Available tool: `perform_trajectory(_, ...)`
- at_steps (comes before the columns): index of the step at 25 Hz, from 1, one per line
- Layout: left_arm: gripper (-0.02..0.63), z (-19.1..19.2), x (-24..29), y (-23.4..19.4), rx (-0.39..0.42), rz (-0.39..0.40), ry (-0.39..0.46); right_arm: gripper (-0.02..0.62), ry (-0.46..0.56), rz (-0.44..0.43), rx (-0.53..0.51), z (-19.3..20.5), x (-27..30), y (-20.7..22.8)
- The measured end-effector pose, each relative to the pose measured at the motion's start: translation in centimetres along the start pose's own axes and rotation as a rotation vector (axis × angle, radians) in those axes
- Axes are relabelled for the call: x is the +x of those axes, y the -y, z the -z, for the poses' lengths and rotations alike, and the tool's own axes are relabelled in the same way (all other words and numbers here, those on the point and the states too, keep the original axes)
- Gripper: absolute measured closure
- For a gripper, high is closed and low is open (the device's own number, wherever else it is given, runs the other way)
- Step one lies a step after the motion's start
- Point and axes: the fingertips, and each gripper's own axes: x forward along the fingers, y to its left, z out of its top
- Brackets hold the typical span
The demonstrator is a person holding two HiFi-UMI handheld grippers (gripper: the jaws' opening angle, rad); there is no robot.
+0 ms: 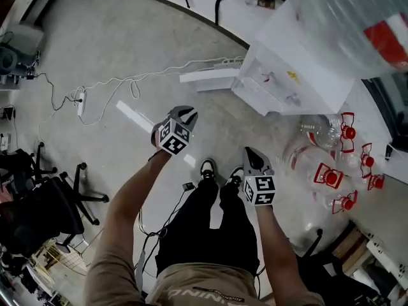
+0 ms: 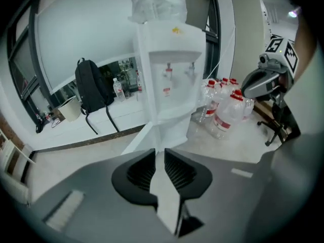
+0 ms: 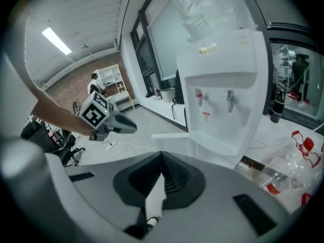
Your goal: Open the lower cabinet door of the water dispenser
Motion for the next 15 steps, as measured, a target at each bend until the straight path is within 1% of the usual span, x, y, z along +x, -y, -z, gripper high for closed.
perform_trajectory(2,0.567,-2.2,-2.9,3.0,-0.029,0.013,0.055,0.586,0.004,-0.014,0.003,-0.6,-2.9,-0.9)
perform_trajectory(3,0.597,-3.2,-4.4,4.6,-0.037,0.023,0.078,0.586,0.000,-0.016,-0.003,-0.8,-4.3,-1.3)
perform_trajectory(6,0.598,-5.4,-8.4,8.6,-0.047,0.053,0.117,0.588,-0.006,-0.015,-0.010,-1.6,-8.5,-2.2)
perform_trajectory(9,0.598,-6.9,-12.3,11.7,-0.073,0.073,0.122,0.588,0.015,-0.025,-0.039,-2.7,-12.4,-3.3)
perform_trajectory(11,0.598,-7.6,-15.1,13.6,-0.117,0.082,0.130,0.586,0.015,-0.034,-0.065,-3.1,-14.6,-3.9)
perform_trajectory(15,0.598,-11.7,-20.0,14.9,-0.195,0.051,0.213,0.586,0.035,-0.032,-0.094,-5.4,-17.8,-3.8)
